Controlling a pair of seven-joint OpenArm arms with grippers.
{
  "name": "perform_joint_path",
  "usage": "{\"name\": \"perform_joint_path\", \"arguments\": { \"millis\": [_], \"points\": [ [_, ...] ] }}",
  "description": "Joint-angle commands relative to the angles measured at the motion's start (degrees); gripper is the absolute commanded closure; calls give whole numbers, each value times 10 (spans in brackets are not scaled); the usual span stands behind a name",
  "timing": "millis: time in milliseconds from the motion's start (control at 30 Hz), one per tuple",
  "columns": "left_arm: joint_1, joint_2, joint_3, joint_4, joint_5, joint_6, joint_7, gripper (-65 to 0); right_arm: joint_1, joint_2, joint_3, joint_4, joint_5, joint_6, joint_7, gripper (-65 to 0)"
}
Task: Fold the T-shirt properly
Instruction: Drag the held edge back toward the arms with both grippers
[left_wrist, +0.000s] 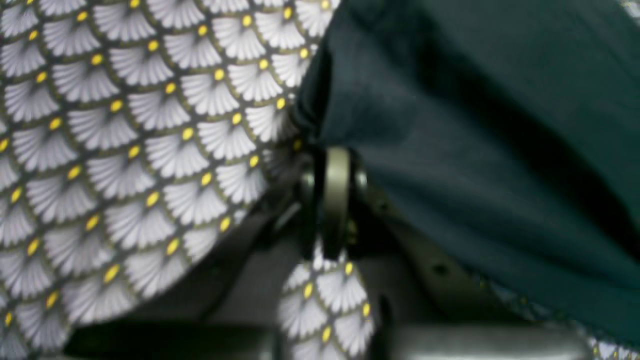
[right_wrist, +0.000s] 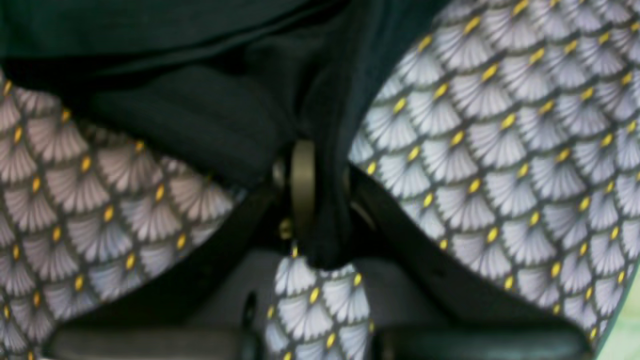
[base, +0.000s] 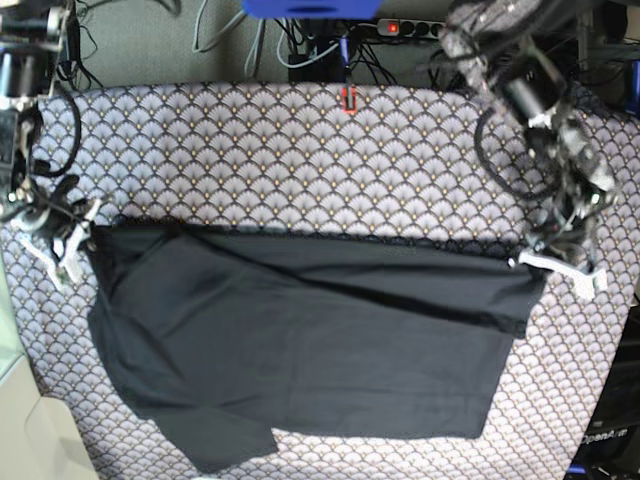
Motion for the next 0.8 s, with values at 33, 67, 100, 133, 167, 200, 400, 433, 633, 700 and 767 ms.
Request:
{"name": "perform_joint_path", "arguments": {
  "millis": [33,67,100,133,167,200,400,433,633,700,767],
  "points": [
    [12,-11,2,45,-29,3,17,0,-17,15,19,32,2,2,10,-19],
    [23,-11,1,63,-40,3,38,0,-30,15,23,45,2,2,10,-19],
    [33,-12,0,82,-52,3,55,0,-43,15,26,55,3,2,10,-19],
    [46,-12,0,98,-63,3,65,0,-55,15,29,65,3,2,11,-19],
    [61,-12,0,116,-74,3,75,0,-66,15,31,76,3,2,11,-19],
    [77,-12,0,136,-83,3,84,0,-80,15,36,86,3,2,11,-19],
    [172,-8,0,210,-107,3,91,0,-160,-3,88,131,1,2,25,-19],
    [186,-8,0,214,-113,1,91,0,-176,-7,101,138,1,2,30,-19],
    [259,-10,-16,222,-150,-2,85,0,-256,-10,113,154,3,2,81,-19],
    [269,-11,-29,217,-157,-2,85,0,-278,-17,113,154,2,2,97,-20],
    [271,-11,-32,215,-154,-2,85,0,-297,-22,114,154,1,2,115,-20]
  ]
}}
